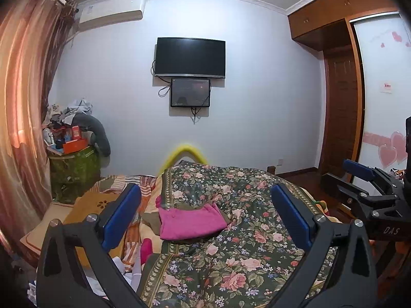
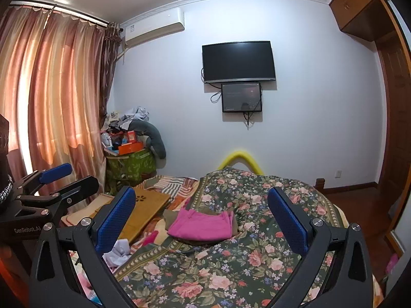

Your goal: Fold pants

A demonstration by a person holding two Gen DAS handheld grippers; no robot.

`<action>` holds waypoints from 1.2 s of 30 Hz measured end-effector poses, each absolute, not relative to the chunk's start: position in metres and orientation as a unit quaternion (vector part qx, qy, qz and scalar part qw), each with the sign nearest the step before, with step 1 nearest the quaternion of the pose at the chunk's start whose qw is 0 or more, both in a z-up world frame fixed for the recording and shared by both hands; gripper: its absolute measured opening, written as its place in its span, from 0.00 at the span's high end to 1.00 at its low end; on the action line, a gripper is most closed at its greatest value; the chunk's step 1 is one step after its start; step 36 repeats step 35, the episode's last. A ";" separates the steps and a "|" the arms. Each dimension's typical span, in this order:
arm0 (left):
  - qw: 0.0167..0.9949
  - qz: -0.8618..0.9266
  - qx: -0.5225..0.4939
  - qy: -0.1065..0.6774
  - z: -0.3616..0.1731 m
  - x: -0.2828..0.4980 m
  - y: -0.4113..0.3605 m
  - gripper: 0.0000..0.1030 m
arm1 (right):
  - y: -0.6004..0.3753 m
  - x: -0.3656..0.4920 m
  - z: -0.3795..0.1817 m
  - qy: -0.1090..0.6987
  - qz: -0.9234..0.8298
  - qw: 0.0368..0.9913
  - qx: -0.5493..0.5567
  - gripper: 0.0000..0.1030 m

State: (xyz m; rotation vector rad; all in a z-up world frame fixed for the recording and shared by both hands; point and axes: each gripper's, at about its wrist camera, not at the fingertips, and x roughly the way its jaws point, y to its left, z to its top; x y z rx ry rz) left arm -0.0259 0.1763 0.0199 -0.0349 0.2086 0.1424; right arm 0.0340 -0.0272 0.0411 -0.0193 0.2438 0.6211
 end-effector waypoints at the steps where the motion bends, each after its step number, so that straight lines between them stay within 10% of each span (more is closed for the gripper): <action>1: 0.992 0.070 -0.017 0.104 0.020 -0.027 0.176 0.00 | -0.028 0.034 0.042 0.119 0.305 0.945 -0.009 0.01; 36: 0.991 0.052 -0.029 0.117 0.017 -0.020 0.180 0.00 | -0.028 0.034 0.042 0.121 0.305 0.945 -0.007 0.01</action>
